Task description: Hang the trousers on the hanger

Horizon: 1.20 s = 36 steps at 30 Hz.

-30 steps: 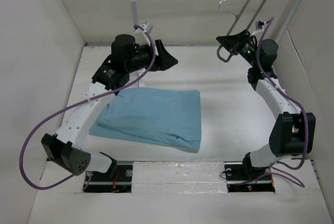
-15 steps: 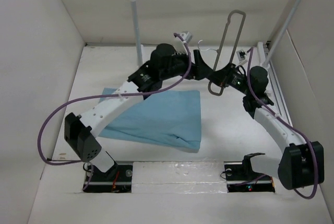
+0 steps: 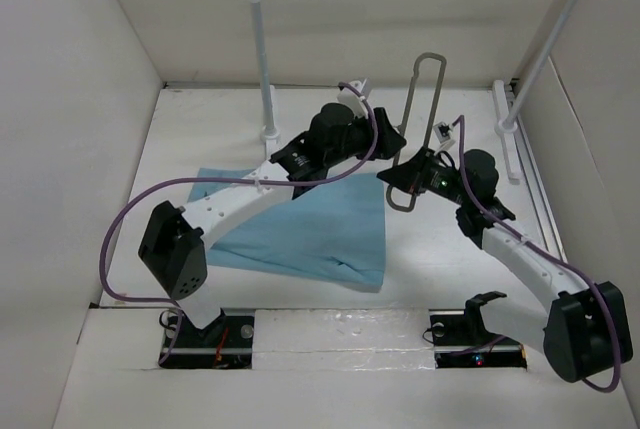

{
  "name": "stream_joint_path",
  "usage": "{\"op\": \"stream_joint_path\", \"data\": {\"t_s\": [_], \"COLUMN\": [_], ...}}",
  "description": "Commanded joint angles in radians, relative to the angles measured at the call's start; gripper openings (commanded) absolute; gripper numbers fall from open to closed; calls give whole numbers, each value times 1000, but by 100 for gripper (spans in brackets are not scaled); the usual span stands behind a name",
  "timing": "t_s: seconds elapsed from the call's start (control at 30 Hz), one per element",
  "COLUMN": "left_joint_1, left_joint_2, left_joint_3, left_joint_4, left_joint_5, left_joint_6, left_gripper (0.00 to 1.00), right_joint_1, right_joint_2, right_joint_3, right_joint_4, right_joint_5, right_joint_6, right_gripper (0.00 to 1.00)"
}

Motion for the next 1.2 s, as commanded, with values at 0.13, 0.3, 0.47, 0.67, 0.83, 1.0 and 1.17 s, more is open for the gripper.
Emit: {"op": "stream_joint_path", "data": {"t_s": [0.13,0.3,0.47,0.67,0.83,1.0,1.17], "left_joint_1": [-6,-35,-35,-35,-73,-125,-181], "left_joint_2": [-10,-13,-19,-61,-131,-159,-161], "left_joint_3": [-93,-144,-161,-279,-472,-642,-762], "left_joint_4": [195,264,259,307,437,608,692], "left_joint_5": [-31,-48,-63,-48,-56,-53,-157], "left_joint_6": [-62,-95,-116,-186,-295,-416,-489], "left_gripper": [53,29,0,0,0,0,0], "right_joint_1": [47,67,77,86,86,77,77], "right_joint_2": [-62,-78,-122,-229,-378,-556,-595], "right_joint_3": [-49,-104,-136,-135,-62,-7,7], "right_joint_4": [46,105,69,-155,-573,-822,-876], "right_joint_5": [-43,-62,-42,-16,70,185,231], "right_joint_6": [34,103,125,33,-111,-151,-185], "right_gripper": [18,16,16,48,70,64,4]}}
